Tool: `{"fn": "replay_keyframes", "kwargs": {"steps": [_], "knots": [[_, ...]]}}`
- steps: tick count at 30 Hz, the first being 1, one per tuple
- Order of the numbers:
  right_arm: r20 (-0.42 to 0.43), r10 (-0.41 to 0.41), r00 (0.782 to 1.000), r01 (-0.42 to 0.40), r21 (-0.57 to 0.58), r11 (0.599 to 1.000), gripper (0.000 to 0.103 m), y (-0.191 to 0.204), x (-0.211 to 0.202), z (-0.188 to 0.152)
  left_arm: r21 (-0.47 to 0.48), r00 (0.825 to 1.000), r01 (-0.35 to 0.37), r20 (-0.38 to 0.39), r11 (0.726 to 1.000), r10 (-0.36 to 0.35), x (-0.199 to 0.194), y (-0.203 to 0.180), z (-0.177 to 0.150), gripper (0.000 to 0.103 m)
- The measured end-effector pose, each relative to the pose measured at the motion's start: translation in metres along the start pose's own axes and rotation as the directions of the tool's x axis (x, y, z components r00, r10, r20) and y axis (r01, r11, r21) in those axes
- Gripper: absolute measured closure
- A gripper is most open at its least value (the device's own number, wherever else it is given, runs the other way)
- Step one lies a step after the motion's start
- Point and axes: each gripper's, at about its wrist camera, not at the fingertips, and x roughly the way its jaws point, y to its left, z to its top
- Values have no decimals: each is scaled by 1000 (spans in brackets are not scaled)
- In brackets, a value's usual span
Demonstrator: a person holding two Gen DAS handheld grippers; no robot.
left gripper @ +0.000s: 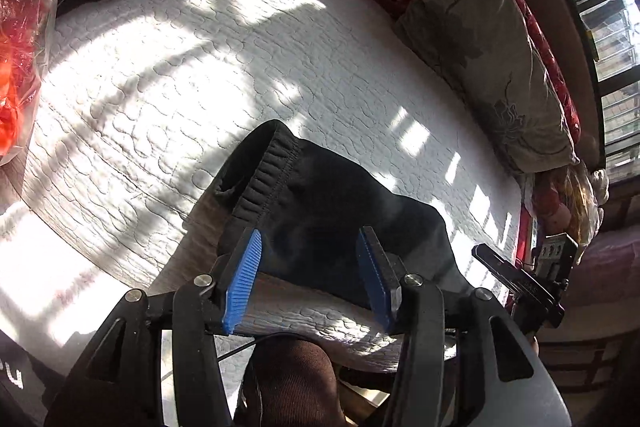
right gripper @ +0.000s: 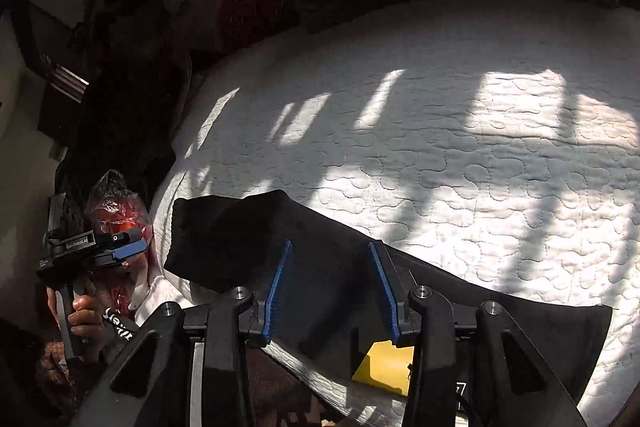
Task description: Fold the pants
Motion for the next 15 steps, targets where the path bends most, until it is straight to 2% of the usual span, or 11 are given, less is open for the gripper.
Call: {"fn": "replay_keyframes", "kwargs": {"steps": [4,8,10,13,15], "knots": [[-70,3,998,-5,-15,1000,61,13,51,23,16,999,-36,-25,999,37,24,11,32,45],[-102,6,995,-8,-18,1000,61,22,83,37,50,990,-66,-121,997,72,70,7,60,45],[-116,14,993,-16,-17,1000,61,24,91,40,61,986,-80,-145,995,88,84,5,67,45],[-127,25,992,-26,-9,1000,59,23,98,46,68,984,-18,-178,998,30,94,1,67,45],[-152,54,987,-54,5,999,52,21,104,49,87,982,10,-187,996,7,97,-3,64,45]]}}
